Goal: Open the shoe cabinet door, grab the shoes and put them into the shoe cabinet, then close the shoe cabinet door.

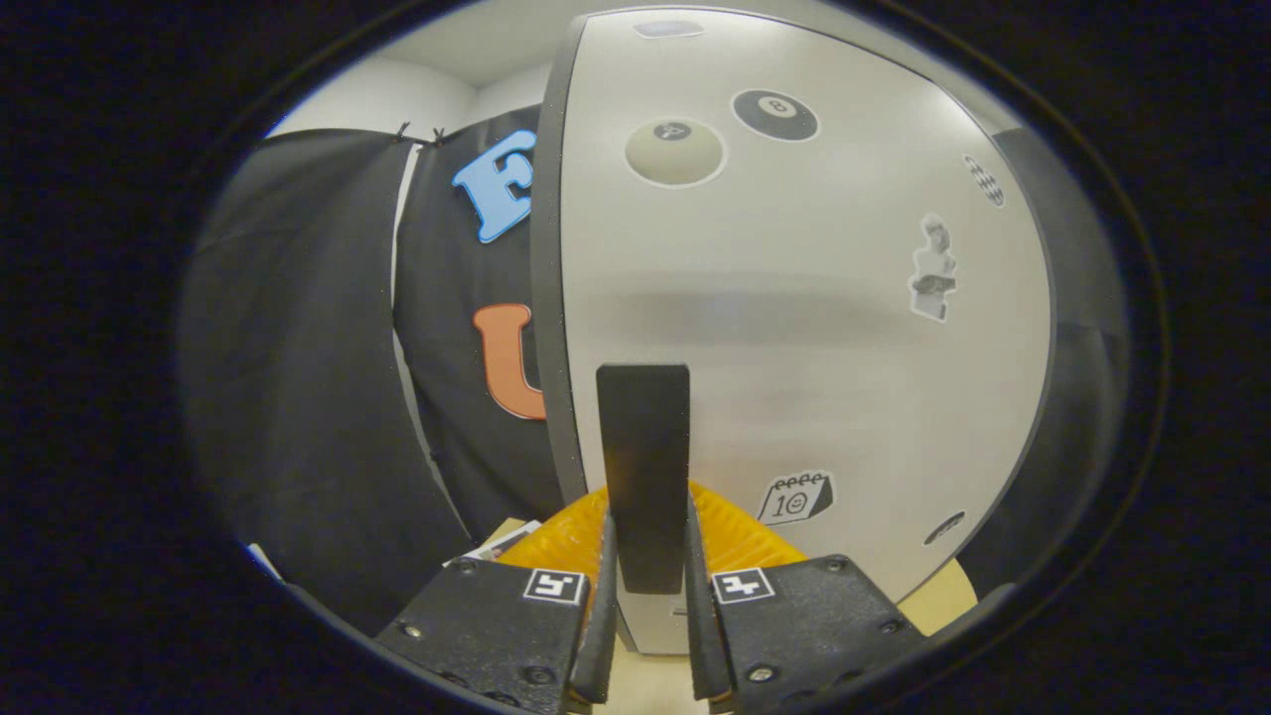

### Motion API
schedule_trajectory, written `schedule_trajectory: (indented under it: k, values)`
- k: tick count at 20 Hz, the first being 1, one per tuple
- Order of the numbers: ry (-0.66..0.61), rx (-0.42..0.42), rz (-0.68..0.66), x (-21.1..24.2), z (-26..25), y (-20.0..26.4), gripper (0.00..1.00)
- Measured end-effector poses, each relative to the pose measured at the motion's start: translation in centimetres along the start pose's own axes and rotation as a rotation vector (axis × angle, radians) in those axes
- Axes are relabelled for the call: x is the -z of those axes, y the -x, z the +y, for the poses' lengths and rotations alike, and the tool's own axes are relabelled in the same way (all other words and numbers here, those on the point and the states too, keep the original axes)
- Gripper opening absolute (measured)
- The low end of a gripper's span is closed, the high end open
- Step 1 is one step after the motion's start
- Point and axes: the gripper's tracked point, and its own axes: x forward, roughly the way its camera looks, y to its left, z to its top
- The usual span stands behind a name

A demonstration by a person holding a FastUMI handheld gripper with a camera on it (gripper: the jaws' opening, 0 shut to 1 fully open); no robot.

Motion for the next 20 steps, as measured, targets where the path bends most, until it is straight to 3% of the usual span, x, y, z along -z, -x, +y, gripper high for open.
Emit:
schedule_trajectory:
  k: [7, 20]
  values:
    - [-0.008, -0.015, 0.0, 1.7, -1.3, 7.8, 0.31]
    - [0.004, 0.07, -0.034, 4.5, -9.1, 22.6, 0.26]
